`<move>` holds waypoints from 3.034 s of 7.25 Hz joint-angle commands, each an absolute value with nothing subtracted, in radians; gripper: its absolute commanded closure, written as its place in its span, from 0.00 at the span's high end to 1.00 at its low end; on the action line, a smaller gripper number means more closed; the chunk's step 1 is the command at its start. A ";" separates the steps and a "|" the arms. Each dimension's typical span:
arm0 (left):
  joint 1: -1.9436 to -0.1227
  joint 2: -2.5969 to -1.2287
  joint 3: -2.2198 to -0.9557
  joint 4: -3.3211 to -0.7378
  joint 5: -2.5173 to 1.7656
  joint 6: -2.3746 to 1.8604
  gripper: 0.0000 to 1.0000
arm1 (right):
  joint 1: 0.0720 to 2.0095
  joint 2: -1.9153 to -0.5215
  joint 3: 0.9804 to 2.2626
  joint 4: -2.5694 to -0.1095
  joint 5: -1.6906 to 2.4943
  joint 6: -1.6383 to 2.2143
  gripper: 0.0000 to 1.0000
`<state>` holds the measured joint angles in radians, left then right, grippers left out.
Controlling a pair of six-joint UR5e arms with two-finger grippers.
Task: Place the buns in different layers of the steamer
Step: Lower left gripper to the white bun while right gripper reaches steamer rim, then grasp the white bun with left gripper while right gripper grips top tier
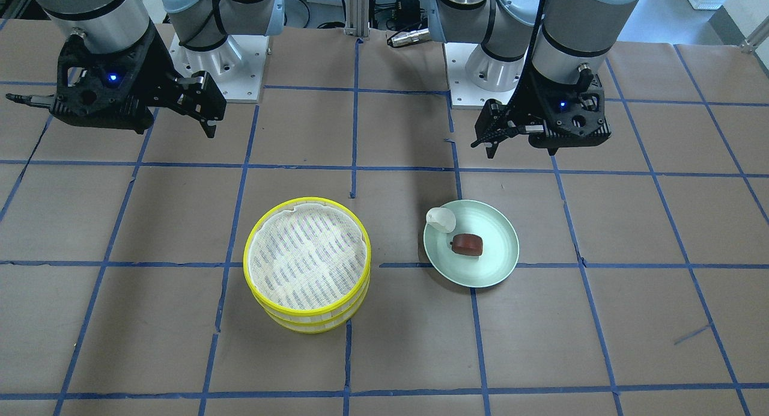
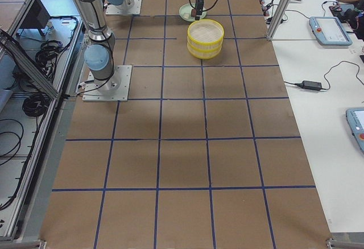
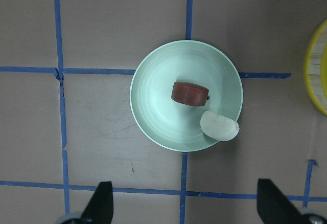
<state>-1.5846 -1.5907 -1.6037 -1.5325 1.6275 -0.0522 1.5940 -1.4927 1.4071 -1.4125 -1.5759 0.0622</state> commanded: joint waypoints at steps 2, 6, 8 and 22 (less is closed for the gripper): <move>-1.585 -1.591 -1.603 -1.534 1.628 -0.052 1.00 | 1.592 -1.491 1.408 -1.413 -1.572 0.063 1.00; -1.607 -1.624 -1.635 -1.494 1.620 -0.084 1.00 | 1.588 -1.491 1.414 -1.413 -1.585 0.067 1.00; -1.640 -1.653 -1.704 -1.401 1.620 -0.164 1.00 | 1.589 -1.499 1.448 -1.420 -1.569 0.086 1.00; -1.723 -1.890 -1.968 -0.925 1.592 -0.379 0.93 | 1.706 -1.213 1.629 -1.932 -1.583 0.181 0.95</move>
<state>-1.7214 -1.8953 -1.9662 -0.9241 1.5951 -0.3732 1.7126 -1.2231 1.6086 -1.8847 -1.5788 0.1747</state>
